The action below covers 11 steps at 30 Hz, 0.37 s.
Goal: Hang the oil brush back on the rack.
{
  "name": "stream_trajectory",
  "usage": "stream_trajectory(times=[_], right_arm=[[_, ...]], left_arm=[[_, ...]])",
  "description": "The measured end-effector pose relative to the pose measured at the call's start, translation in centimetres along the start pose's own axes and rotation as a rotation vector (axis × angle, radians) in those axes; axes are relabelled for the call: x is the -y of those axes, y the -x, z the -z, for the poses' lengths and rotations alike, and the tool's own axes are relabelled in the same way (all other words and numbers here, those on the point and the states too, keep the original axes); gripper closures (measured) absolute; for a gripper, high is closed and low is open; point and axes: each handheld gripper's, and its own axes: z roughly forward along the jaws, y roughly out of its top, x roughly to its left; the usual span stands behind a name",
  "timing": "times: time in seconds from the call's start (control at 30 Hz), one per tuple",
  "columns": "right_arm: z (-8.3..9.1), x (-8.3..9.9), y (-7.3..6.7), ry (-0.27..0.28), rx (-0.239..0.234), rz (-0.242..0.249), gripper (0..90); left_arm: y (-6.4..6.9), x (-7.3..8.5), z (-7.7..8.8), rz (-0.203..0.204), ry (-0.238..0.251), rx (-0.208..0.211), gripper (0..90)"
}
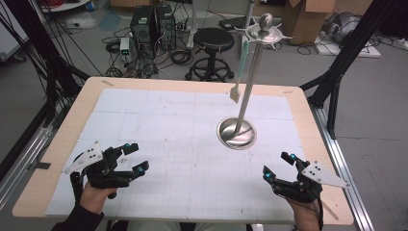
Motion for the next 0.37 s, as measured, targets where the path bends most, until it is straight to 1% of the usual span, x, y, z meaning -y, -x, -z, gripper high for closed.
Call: stream_trajectory(times=[0.07, 0.17, 0.37], right_arm=[[0.02, -0.01, -0.04, 0.001, -0.002, -0.003, 16.8], [0.03, 0.01, -0.08, -0.003, -0.008, 0.006, 16.8], [0.04, 0.06, 0.08, -0.002, -0.005, -0.001, 16.8]], left_arm=[[0.00, 0.02, 0.00, 0.002, -0.002, -0.003, 20.7], [-0.07, -0.01, 0.06, 0.002, -0.003, -0.002, 20.8], [-0.22, 0.02, 0.12, 0.005, -0.004, -0.009, 20.8]])
